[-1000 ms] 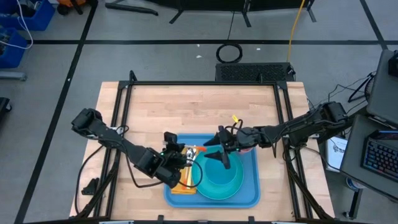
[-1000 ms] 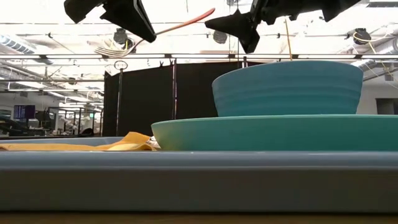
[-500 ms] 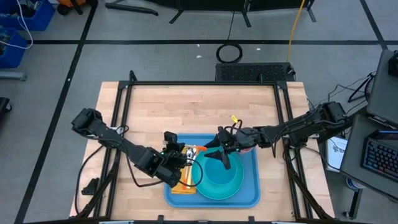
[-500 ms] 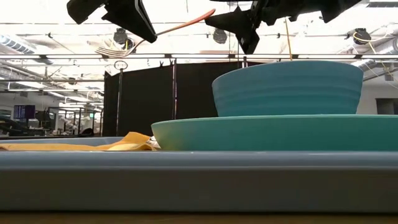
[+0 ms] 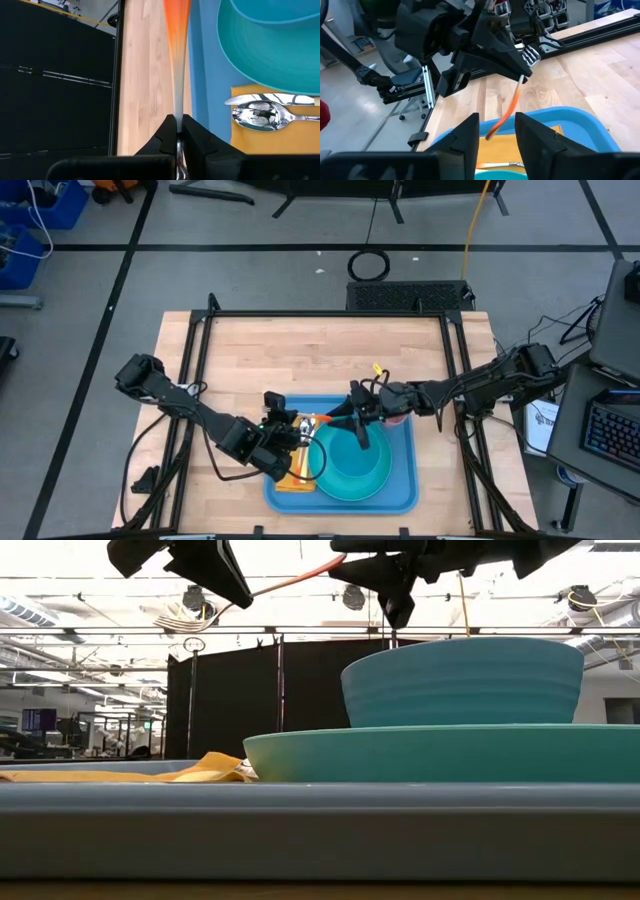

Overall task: Set up tray
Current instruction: Put the orange fork on top of the yellow napkin to the left of the orange spoon

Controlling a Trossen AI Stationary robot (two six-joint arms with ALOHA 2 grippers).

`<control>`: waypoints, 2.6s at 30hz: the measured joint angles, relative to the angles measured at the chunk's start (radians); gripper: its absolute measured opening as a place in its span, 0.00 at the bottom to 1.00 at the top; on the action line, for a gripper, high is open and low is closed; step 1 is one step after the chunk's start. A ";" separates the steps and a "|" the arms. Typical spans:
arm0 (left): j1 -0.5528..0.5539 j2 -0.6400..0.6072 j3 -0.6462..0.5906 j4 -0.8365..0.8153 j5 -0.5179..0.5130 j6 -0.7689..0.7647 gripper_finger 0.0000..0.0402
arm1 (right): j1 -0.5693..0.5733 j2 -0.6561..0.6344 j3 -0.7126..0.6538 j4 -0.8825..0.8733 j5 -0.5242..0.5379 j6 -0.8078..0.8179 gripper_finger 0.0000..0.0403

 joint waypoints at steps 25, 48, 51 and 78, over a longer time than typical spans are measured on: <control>-0.001 -0.001 -0.001 -0.002 0.013 -0.013 0.09 | -0.013 0.000 -0.003 -0.023 0.002 -0.018 0.01; -0.031 -0.077 0.000 0.024 -0.094 -0.121 0.53 | 0.015 -0.001 0.000 -0.020 0.083 -0.049 0.00; -0.045 -0.107 0.000 0.055 -0.099 -0.122 0.55 | 0.015 -0.001 0.000 -0.001 0.083 -0.059 0.00; -0.257 -0.262 0.001 0.241 -0.437 -0.176 0.56 | 0.032 0.000 -0.002 0.165 0.215 -0.192 0.00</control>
